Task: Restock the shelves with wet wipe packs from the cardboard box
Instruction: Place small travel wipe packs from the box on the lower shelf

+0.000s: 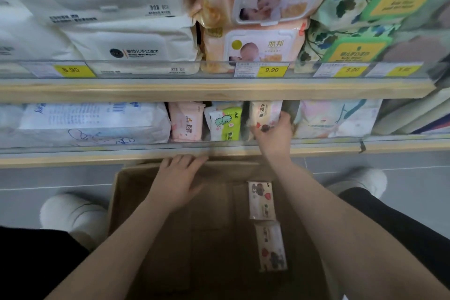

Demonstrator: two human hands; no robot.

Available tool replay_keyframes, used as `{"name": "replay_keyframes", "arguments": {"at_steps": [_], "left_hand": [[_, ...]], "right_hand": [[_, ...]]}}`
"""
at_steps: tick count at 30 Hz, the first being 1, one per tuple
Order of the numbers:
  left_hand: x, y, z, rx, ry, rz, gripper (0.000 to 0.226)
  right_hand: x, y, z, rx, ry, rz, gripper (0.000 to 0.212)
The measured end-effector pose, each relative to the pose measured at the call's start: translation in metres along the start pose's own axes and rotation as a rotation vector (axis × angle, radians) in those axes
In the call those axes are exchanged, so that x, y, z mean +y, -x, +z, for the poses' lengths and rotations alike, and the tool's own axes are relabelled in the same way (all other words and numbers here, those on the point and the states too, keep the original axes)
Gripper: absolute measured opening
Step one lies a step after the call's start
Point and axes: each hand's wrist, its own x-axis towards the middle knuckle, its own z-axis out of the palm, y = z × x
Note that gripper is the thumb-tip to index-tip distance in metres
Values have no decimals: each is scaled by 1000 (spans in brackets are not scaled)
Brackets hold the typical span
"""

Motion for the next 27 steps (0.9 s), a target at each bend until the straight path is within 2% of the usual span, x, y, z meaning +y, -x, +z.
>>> {"name": "replay_keyframes", "arguments": {"at_steps": [5, 8, 13, 17, 19, 22, 27], "left_hand": [[-5, -5, 18, 197, -66, 34, 65], [-6, -4, 22, 261, -64, 57, 66], [-5, -4, 21, 240, -60, 42, 66], [-2, -3, 18, 179, -46, 8, 62], [3, -3, 11, 134, -15, -15, 59], [18, -5, 0, 94, 94, -49, 54], [74, -10, -13, 155, 266, 84, 42]], "right_hand": [[4, -26, 24, 38, 18, 66, 64], [9, -31, 31, 47, 51, 91, 66], [16, -30, 26, 46, 66, 124, 74], [11, -21, 4, -14, 48, 44, 76], [6, -8, -16, -49, 89, -47, 70], [6, 25, -56, -106, 185, -144, 49], [39, 78, -117, -81, 310, -149, 33]]}}
